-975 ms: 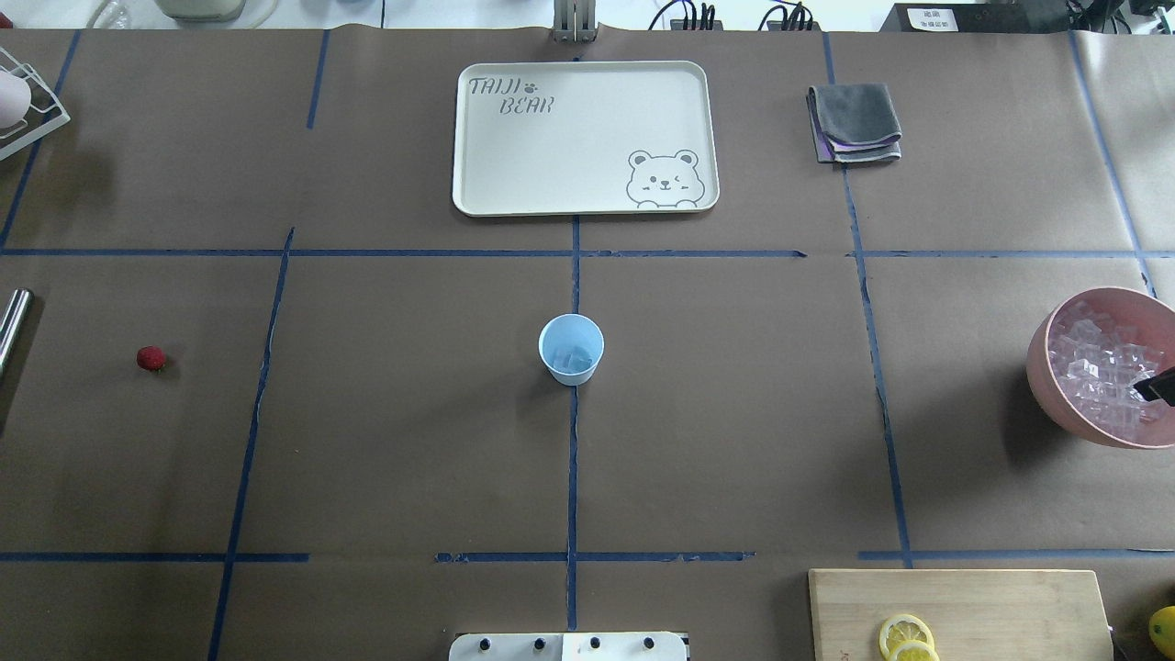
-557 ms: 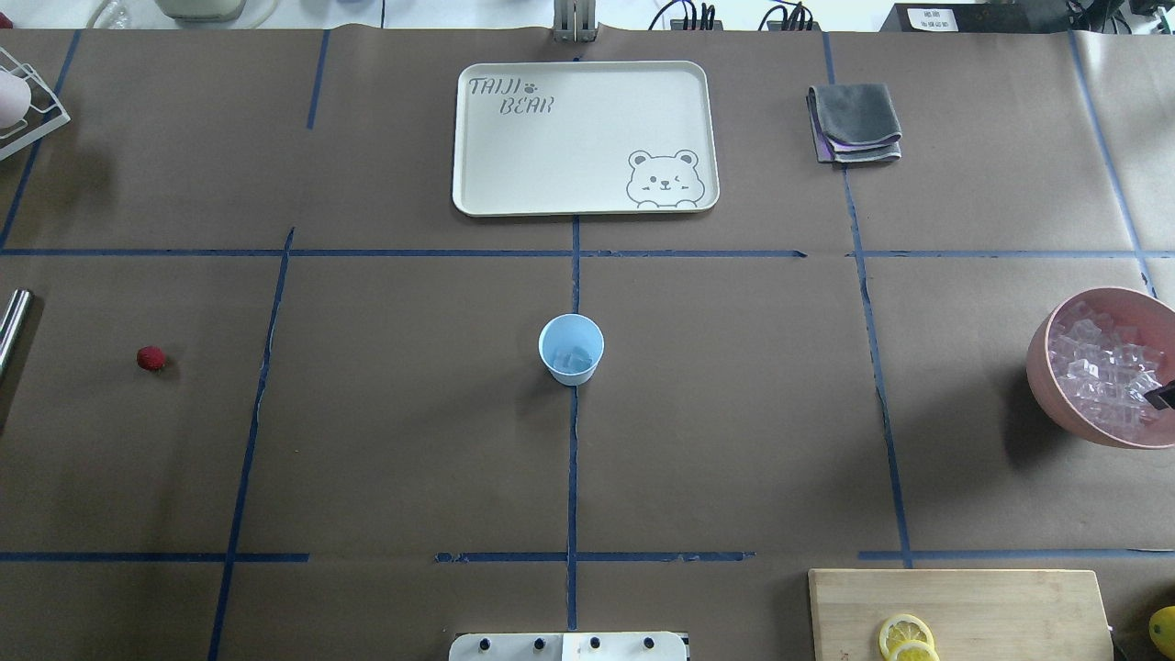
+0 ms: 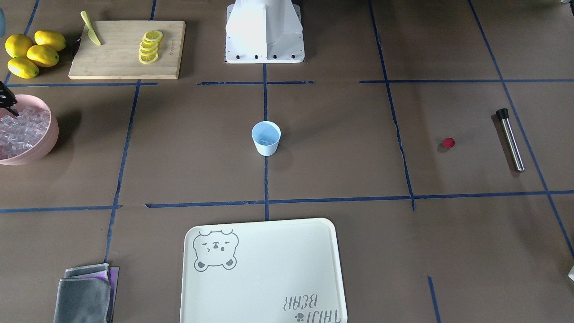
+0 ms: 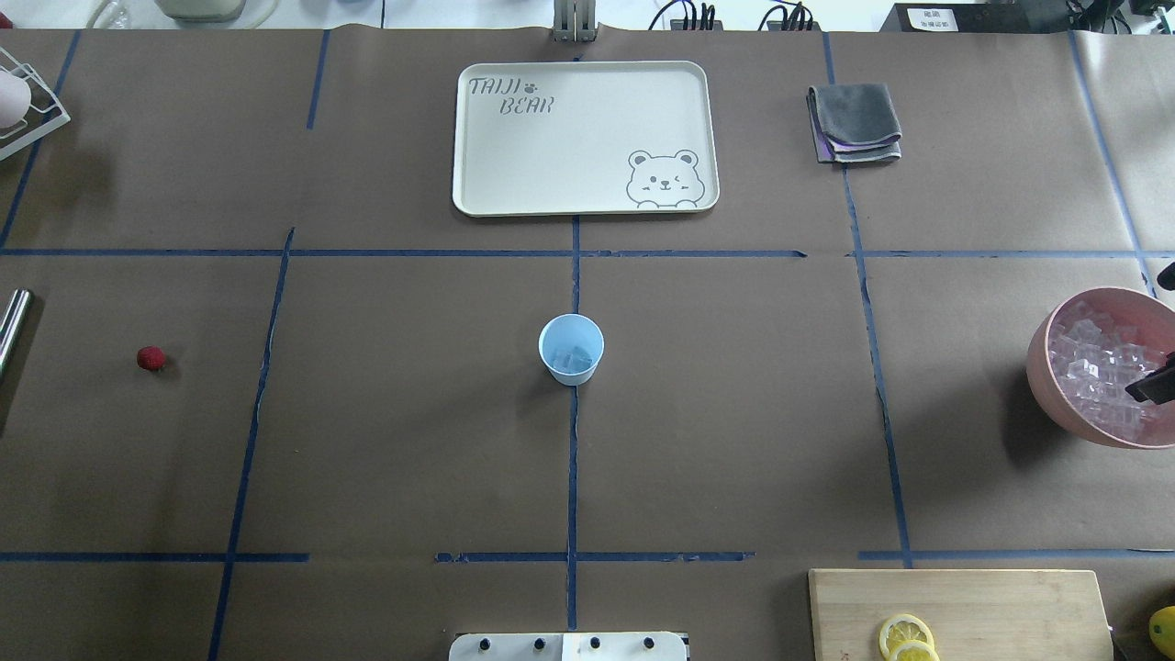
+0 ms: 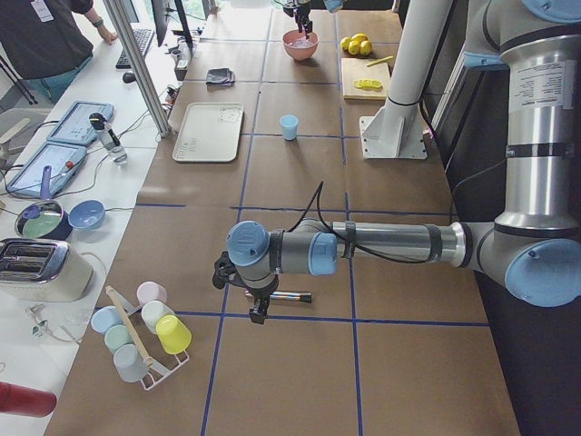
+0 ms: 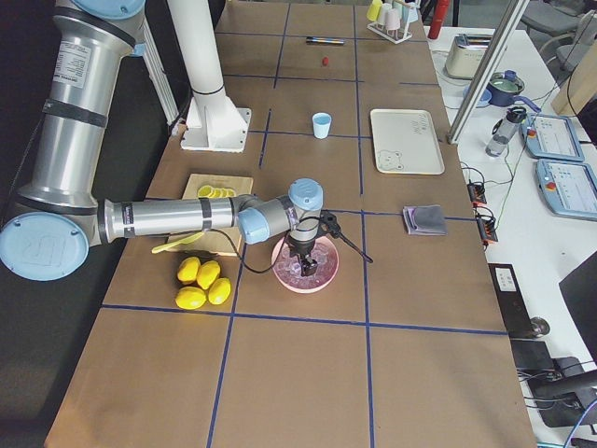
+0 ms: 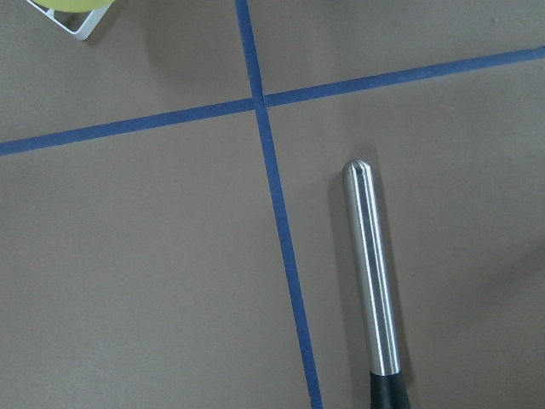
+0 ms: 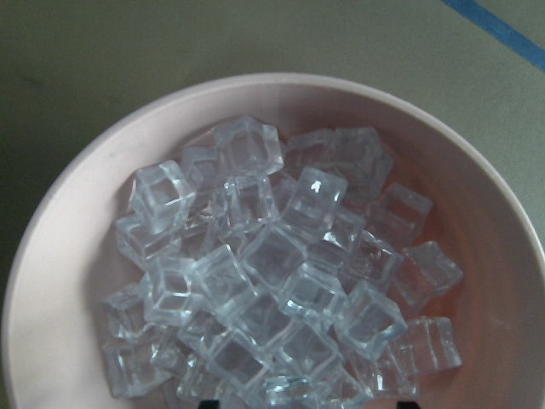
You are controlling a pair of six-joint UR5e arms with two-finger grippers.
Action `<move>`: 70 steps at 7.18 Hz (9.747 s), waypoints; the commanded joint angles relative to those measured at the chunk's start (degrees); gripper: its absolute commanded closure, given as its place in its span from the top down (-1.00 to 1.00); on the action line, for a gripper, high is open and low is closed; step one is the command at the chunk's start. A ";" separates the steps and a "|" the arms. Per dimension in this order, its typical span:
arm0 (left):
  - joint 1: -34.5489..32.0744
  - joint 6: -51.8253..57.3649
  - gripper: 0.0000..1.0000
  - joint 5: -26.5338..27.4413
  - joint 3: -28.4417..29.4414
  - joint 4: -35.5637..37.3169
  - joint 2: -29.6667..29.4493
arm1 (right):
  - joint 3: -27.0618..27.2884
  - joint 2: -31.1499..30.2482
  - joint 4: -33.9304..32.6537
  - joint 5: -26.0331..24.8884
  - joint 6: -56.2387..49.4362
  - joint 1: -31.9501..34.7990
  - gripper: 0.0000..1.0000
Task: Mash ice and strawberries in cup
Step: 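Lower the right gripper into the bowl and grasp a third ice cube, then carry the ice cube with the right gripper over the blue cup, then open the right gripper to drop the ice cube into the cup, then move the right gripper back toward the pink bowl of ice, then move the left gripper toward the red strawberry on the table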
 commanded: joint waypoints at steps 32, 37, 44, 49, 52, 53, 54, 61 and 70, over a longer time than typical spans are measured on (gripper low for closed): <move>0.44 0.00 1.00 -0.08 -0.70 -0.09 -0.17 | -15.39 64.03 -23.66 -26.69 78.17 -36.43 -1.00; 0.53 0.00 1.00 -0.08 -0.78 -0.18 -0.17 | -14.95 63.42 -23.57 -27.22 78.08 -36.78 1.00; 0.88 0.09 1.00 0.09 -1.23 -2.46 -0.26 | -8.73 52.38 -23.75 -7.74 50.29 -13.19 1.00; 0.88 -0.26 1.00 0.53 -1.14 -10.68 -1.49 | -2.91 24.54 -23.13 3.96 1.03 11.24 0.99; 1.23 0.00 1.00 0.09 0.09 -12.30 -3.78 | -3.53 9.50 -23.13 4.86 -16.73 24.26 1.00; 1.32 0.00 1.00 0.09 0.27 -12.22 -3.78 | -4.75 6.06 -23.04 4.86 -16.75 27.52 0.99; 1.32 -0.17 1.00 0.18 -0.77 -12.48 -3.95 | -5.11 5.68 -23.04 4.77 -15.88 28.42 1.00; 28.43 -47.33 1.00 11.93 -6.33 -31.79 2.02 | -4.23 6.20 -22.95 5.12 -12.53 28.43 1.00; 40.17 -57.92 0.93 19.77 0.25 -32.43 -5.52 | -4.32 6.29 -22.95 5.12 -12.53 28.43 1.00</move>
